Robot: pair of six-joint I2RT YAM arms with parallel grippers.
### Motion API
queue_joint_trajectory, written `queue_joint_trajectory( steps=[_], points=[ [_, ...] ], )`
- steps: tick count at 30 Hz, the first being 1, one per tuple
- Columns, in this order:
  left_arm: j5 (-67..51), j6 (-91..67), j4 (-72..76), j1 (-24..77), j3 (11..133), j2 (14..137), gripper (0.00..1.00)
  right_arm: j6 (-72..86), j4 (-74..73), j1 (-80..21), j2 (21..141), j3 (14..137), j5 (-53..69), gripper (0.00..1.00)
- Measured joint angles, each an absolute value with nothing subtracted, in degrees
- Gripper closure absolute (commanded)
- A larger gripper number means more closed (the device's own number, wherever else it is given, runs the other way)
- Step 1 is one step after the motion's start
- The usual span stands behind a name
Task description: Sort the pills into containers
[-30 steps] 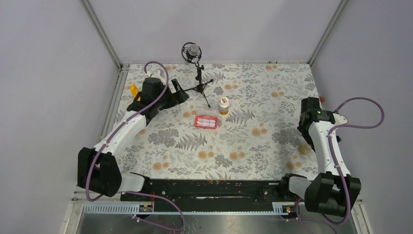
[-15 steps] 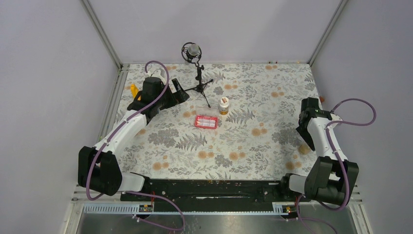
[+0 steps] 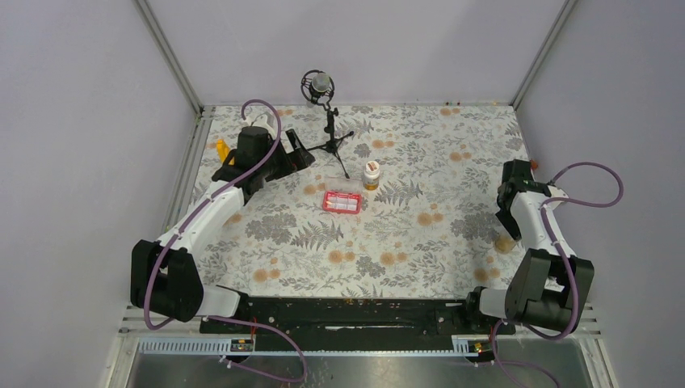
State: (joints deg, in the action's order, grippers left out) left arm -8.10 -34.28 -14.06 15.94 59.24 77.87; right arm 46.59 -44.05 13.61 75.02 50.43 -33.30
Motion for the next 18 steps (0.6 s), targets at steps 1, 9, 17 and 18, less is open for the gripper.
queue_joint_trajectory(
  steps=[1,9,17,18],
  points=[
    [-8.19,-34.28,-14.11,15.94,59.24,77.87,0.01,46.52,-44.03,13.63,74.94,50.35,-33.28,0.67],
    [-10.2,-33.19,-12.73,15.94,59.24,77.87,0.01,43.0,-44.1,13.65,71.77,49.6,-28.21,0.74],
    [-18.2,-30.3,-8.12,16.53,58.67,77.87,0.01,39.07,-42.74,8.14,68.53,49.67,-10.59,0.76],
    [-19.44,-29.78,-7.22,16.86,58.39,77.87,0.01,38.5,-42.28,6.94,68.55,49.71,-7.99,0.76]
  ],
)
